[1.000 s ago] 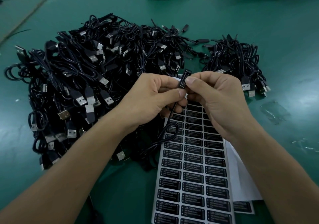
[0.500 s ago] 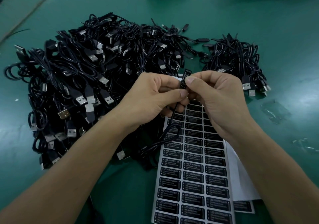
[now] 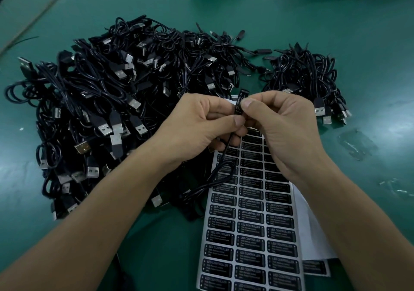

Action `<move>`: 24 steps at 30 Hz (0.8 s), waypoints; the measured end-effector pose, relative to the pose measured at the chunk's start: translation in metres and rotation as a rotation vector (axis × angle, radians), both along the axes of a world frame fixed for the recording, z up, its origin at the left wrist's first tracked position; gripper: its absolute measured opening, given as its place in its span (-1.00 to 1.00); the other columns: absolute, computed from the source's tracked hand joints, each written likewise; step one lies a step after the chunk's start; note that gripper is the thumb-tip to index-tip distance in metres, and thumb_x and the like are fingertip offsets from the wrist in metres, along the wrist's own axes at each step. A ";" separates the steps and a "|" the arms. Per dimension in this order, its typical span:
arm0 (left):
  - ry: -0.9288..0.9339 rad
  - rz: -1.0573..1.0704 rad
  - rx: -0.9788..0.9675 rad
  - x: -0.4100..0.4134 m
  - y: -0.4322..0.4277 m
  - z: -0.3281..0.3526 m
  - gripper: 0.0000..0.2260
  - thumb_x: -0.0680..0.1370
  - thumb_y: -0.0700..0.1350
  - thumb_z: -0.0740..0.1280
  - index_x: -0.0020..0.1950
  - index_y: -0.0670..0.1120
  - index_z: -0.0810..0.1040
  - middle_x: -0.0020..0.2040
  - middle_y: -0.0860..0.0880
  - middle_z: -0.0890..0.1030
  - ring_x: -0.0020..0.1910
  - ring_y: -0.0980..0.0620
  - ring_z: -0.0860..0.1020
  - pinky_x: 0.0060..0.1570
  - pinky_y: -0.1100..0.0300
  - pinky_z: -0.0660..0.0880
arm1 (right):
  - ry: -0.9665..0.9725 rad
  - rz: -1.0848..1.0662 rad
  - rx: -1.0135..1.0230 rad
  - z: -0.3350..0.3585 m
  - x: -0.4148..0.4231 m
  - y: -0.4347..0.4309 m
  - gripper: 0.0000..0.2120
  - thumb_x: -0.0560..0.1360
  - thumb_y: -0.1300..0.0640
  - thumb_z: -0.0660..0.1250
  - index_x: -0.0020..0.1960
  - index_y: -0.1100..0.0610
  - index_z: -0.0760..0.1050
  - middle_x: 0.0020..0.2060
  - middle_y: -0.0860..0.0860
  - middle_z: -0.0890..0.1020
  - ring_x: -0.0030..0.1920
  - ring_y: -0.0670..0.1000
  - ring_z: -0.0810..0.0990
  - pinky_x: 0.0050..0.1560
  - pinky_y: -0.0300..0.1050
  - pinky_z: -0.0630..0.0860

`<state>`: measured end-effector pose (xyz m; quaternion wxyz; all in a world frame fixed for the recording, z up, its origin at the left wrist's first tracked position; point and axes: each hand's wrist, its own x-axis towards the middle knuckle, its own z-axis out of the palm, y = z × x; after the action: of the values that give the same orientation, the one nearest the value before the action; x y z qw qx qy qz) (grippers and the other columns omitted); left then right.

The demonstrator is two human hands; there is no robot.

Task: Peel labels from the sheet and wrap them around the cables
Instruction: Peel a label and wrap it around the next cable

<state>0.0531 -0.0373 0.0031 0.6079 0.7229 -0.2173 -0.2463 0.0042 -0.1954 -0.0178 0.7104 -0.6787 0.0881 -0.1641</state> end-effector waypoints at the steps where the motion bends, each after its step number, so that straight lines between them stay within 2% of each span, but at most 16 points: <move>1: 0.002 0.000 -0.001 0.000 0.000 0.000 -0.93 0.58 -0.22 0.39 -0.07 -0.10 0.67 -0.20 -0.07 0.73 -0.29 0.11 0.66 -0.41 0.35 0.52 | 0.001 0.002 0.004 0.000 0.000 0.000 -0.89 0.52 0.26 0.44 -0.19 0.18 0.63 -0.29 0.07 0.67 -0.24 0.06 0.61 -0.03 0.09 0.61; 8: 0.007 0.004 -0.001 -0.001 0.000 0.000 -0.95 0.58 -0.21 0.40 -0.04 -0.12 0.66 -0.18 -0.08 0.73 -0.28 0.10 0.67 -0.39 0.35 0.52 | 0.005 0.018 0.031 0.000 0.000 0.000 -0.88 0.52 0.27 0.43 -0.20 0.18 0.62 -0.30 0.06 0.65 -0.25 0.06 0.59 -0.08 0.01 0.58; 13: 0.007 0.005 0.004 -0.001 0.000 0.000 -0.95 0.58 -0.21 0.40 -0.03 -0.13 0.66 -0.19 -0.07 0.73 -0.27 0.10 0.67 -0.38 0.35 0.52 | 0.014 0.019 0.037 0.000 0.000 0.000 -0.90 0.49 0.23 0.45 -0.21 0.16 0.63 -0.30 0.07 0.65 -0.24 0.08 0.59 -0.05 0.07 0.58; 24: -0.003 0.001 -0.007 -0.001 -0.001 0.000 -0.96 0.57 -0.21 0.41 -0.03 -0.13 0.66 -0.20 -0.07 0.72 -0.29 0.10 0.66 -0.39 0.34 0.52 | 0.012 0.003 0.028 0.001 0.001 -0.001 -0.93 0.43 0.17 0.46 -0.22 0.15 0.64 -0.31 0.06 0.66 -0.25 0.08 0.60 -0.05 0.09 0.60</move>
<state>0.0520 -0.0380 0.0026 0.6104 0.7212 -0.2188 -0.2439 0.0050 -0.1967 -0.0172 0.7197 -0.6697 0.0936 -0.1576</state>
